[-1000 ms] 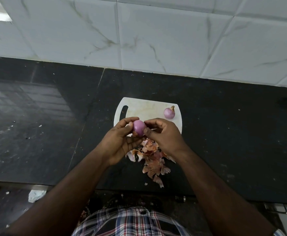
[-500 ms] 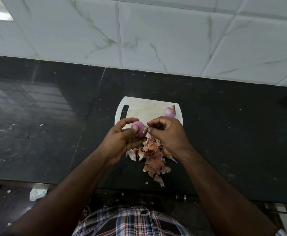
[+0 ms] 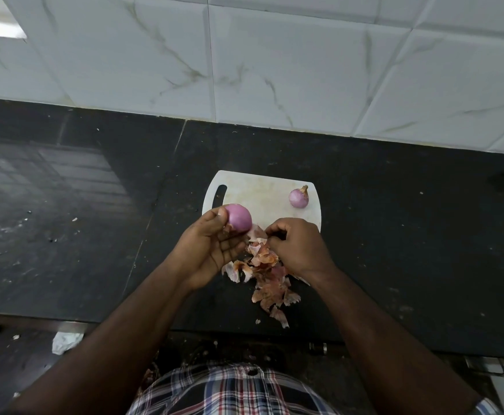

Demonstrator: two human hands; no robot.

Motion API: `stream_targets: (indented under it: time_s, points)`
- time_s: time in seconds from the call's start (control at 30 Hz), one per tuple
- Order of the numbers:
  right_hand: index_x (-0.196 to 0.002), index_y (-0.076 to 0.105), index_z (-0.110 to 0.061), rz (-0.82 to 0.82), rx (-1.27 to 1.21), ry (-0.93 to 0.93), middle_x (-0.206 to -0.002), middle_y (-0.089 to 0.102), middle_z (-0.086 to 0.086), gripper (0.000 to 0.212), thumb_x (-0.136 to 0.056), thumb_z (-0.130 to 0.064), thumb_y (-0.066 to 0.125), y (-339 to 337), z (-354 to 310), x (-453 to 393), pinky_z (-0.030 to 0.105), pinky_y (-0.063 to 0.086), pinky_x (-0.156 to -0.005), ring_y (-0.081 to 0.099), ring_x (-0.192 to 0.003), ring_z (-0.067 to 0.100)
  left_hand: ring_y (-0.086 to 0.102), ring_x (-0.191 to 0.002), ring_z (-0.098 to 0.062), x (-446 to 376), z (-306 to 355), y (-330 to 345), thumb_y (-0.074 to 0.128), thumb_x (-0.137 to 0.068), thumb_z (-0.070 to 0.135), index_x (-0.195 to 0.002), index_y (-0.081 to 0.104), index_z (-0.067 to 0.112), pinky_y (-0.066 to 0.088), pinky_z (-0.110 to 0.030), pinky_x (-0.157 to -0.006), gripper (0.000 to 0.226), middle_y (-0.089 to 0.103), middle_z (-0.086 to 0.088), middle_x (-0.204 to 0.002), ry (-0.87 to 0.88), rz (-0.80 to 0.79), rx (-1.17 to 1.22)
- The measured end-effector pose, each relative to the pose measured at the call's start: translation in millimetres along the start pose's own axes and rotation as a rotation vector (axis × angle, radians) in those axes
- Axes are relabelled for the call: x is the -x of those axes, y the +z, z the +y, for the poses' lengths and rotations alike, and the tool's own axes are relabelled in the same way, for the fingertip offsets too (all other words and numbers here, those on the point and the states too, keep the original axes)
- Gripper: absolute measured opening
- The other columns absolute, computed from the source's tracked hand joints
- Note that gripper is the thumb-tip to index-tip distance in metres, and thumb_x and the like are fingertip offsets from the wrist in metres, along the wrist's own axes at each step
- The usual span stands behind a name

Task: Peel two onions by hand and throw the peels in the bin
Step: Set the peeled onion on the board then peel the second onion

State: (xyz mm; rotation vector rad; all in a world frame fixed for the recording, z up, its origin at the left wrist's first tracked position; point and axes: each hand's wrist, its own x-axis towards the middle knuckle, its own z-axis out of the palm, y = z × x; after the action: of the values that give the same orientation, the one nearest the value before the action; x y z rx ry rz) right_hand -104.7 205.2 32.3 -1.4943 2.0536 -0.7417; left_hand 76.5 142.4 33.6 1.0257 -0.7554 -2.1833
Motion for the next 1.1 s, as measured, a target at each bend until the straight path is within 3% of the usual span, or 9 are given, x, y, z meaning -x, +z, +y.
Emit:
stream_targets:
  time_s: [0.13,0.27,0.37,0.6,0.67,0.8,0.9,1.0,1.1]
  points:
    - [-0.106,0.077,-0.02,-0.067,-0.016,0.02,-0.101,0.076,-0.005,0.017,-0.094,-0.023,0.064,2,6,0,0.025,0.051,-0.082,0.067,-0.093,0.009,0.072,-0.088,-0.024,1,3,-1,0.048,-0.104,0.03,-0.129,0.057,0.01,0.06,-0.03,-0.074,0.033,0.072,-0.02,-0.108,-0.036,0.016,0.037]
    - [-0.126,0.067,-0.023,-0.068,-0.289,0.04,-0.122,0.069,-0.009,0.035,-0.095,-0.039,0.063,-2,-3,0,0.032,0.051,-0.1,0.062,-0.112,0.005,0.073,-0.09,-0.026,1,2,1,0.05,-0.104,0.024,-0.126,0.06,0.004,0.061,-0.031,-0.072,0.032,0.068,-0.021,-0.114,-0.066,0.048,0.082]
    - [-0.122,0.068,-0.027,-0.087,-0.408,-0.022,-0.115,0.071,-0.013,0.043,-0.086,-0.049,0.07,0,-15,3,0.032,0.055,-0.095,0.066,-0.107,0.004,0.073,-0.088,-0.022,2,1,5,0.055,-0.101,0.019,-0.124,0.061,0.001,0.06,-0.029,-0.073,0.03,0.069,-0.018,-0.111,-0.052,0.01,0.06]
    - [-0.105,0.077,-0.015,0.047,-0.513,-0.006,-0.096,0.077,-0.006,0.02,-0.086,-0.009,0.074,6,-8,0,0.037,0.059,-0.09,0.072,-0.092,0.006,0.072,-0.08,-0.023,5,1,6,0.055,-0.099,0.017,-0.124,0.063,0.012,0.06,-0.029,-0.074,0.027,0.073,-0.016,-0.103,-0.039,-0.002,-0.026]
    - [-0.106,0.077,-0.016,0.036,-0.538,0.012,-0.098,0.077,-0.006,0.019,-0.089,-0.009,0.07,5,-6,-1,0.038,0.059,-0.091,0.072,-0.094,0.007,0.072,-0.08,-0.022,5,0,7,0.056,-0.097,0.017,-0.122,0.062,0.008,0.061,-0.028,-0.074,0.027,0.072,-0.017,-0.101,-0.039,0.002,0.003]
    - [-0.11,0.073,-0.023,-0.007,-0.502,-0.001,-0.097,0.076,-0.008,0.035,-0.08,-0.039,0.08,10,-15,4,0.036,0.061,-0.082,0.072,-0.091,0.008,0.074,-0.076,-0.018,6,-1,10,0.061,-0.094,0.016,-0.113,0.061,0.009,0.062,-0.027,-0.07,0.02,0.073,-0.013,-0.094,-0.003,0.003,-0.026]
    - [-0.105,0.076,-0.018,0.071,-0.465,-0.025,-0.092,0.077,-0.007,0.033,-0.077,-0.034,0.084,11,-17,3,0.035,0.061,-0.081,0.073,-0.087,0.006,0.074,-0.076,-0.02,6,-3,13,0.062,-0.092,0.017,-0.104,0.061,0.011,0.061,-0.027,-0.068,0.014,0.074,-0.012,-0.09,0.02,-0.001,-0.055]
    - [-0.111,0.076,-0.016,0.096,-0.457,-0.058,-0.1,0.077,-0.006,0.033,-0.081,-0.029,0.081,9,-13,2,0.034,0.059,-0.087,0.071,-0.094,0.004,0.074,-0.076,-0.021,4,-2,13,0.059,-0.096,0.014,-0.098,0.061,0.012,0.062,-0.028,-0.071,0.003,0.074,-0.013,-0.089,0.032,0.003,-0.059]
    - [-0.11,0.076,-0.016,0.109,-0.475,-0.046,-0.102,0.077,-0.006,0.022,-0.089,-0.017,0.073,7,-8,-1,0.038,0.059,-0.09,0.071,-0.097,0.007,0.074,-0.073,-0.02,6,0,15,0.055,-0.1,0.013,-0.095,0.061,0.012,0.062,-0.026,-0.068,0.008,0.074,-0.011,-0.086,0.027,0.006,-0.056]
